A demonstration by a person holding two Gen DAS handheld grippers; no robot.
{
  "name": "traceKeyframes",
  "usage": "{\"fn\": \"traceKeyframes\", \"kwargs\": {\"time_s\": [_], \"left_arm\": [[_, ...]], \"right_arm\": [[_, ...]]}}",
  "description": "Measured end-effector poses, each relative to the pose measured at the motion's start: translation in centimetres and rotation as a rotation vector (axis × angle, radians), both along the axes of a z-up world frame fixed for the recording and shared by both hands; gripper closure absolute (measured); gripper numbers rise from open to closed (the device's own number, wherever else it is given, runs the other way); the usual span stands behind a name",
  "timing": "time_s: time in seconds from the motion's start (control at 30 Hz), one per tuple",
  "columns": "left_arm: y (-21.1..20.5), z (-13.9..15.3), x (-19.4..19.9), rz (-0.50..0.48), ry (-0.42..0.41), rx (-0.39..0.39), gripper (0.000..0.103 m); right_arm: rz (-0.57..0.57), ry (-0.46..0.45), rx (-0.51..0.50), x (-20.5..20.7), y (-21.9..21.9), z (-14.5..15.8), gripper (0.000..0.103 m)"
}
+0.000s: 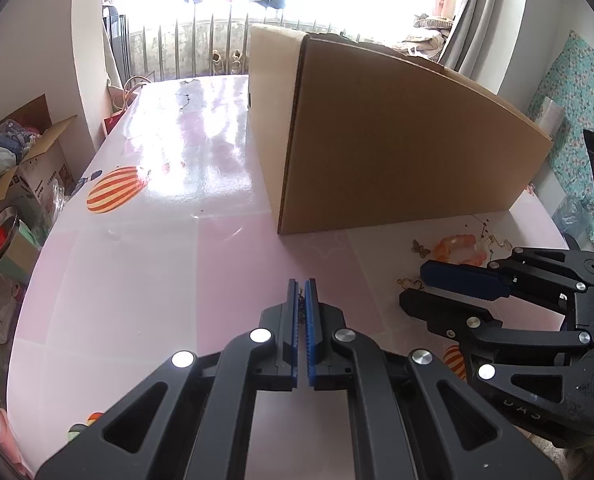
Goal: Organize jewelry
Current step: 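Close the right tool on the gold butterfly charm and lift it over the box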
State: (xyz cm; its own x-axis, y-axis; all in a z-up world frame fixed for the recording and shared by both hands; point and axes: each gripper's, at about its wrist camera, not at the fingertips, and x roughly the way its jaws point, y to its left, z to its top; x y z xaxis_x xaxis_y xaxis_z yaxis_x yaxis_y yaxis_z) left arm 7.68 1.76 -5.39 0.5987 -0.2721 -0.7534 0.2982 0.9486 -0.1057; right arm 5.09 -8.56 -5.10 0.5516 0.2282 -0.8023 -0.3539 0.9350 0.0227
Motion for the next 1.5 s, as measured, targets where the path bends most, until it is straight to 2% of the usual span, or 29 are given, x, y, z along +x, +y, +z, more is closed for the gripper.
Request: {"fn": "traceKeyframes", "kwargs": {"time_s": [0.07, 0.17, 0.43, 0.47, 0.77, 0.83, 0.9, 0.93, 1.13, 1.17, 1.27, 1.5], "left_arm": [[0.1, 0.0, 0.0, -0.001, 0.000, -0.004, 0.100], [0.1, -0.1, 0.0, -0.001, -0.002, -0.008, 0.100], [0.2, -0.1, 0.0, -0.001, -0.002, -0.009, 0.100], [0.2, -0.1, 0.0, -0.001, -0.001, -0.011, 0.100], [0.1, 0.0, -0.1, -0.005, -0.005, -0.002, 0.100], [0.1, 0.0, 0.0, -0.008, -0.004, -0.002, 0.100], [0.1, 0.0, 0.0, -0.010, -0.004, -0.003, 0.100], [0.1, 0.0, 0.0, -0.011, -0.005, -0.002, 0.100], [-0.1, 0.0, -0.1, -0.008, -0.008, 0.003, 0.100], [0.0, 0.0, -0.1, -0.008, -0.007, 0.003, 0.100], [0.0, 0.0, -0.1, -0.008, -0.007, 0.002, 0.100], [0.0, 0.0, -0.1, -0.004, -0.008, -0.005, 0.100]], "right_arm": [[0.003, 0.005, 0.005, 0.3, 0.4, -0.2, 0.090], [0.006, 0.007, 0.025, 0.6, 0.4, -0.5, 0.092], [-0.003, 0.042, 0.094, 0.5, -1.2, -0.3, 0.092], [-0.001, 0.051, 0.103, 0.5, -1.4, -0.3, 0.103], [0.006, 0.049, 0.148, -0.4, -2.2, 0.9, 0.102], [0.042, 0.055, 0.150, -0.4, -1.9, 0.9, 0.098], [0.084, 0.049, 0.118, -0.2, -1.4, 0.8, 0.079], [0.105, 0.037, 0.093, -0.2, -1.0, 0.8, 0.077], [0.225, 0.028, -0.038, 0.7, 0.3, 0.3, 0.076], [0.229, 0.043, -0.034, 1.0, 0.2, 0.4, 0.077], [0.231, 0.065, -0.039, 1.8, 0.5, 0.4, 0.089], [0.224, 0.100, -0.020, 2.6, 0.4, 0.4, 0.089]]}}
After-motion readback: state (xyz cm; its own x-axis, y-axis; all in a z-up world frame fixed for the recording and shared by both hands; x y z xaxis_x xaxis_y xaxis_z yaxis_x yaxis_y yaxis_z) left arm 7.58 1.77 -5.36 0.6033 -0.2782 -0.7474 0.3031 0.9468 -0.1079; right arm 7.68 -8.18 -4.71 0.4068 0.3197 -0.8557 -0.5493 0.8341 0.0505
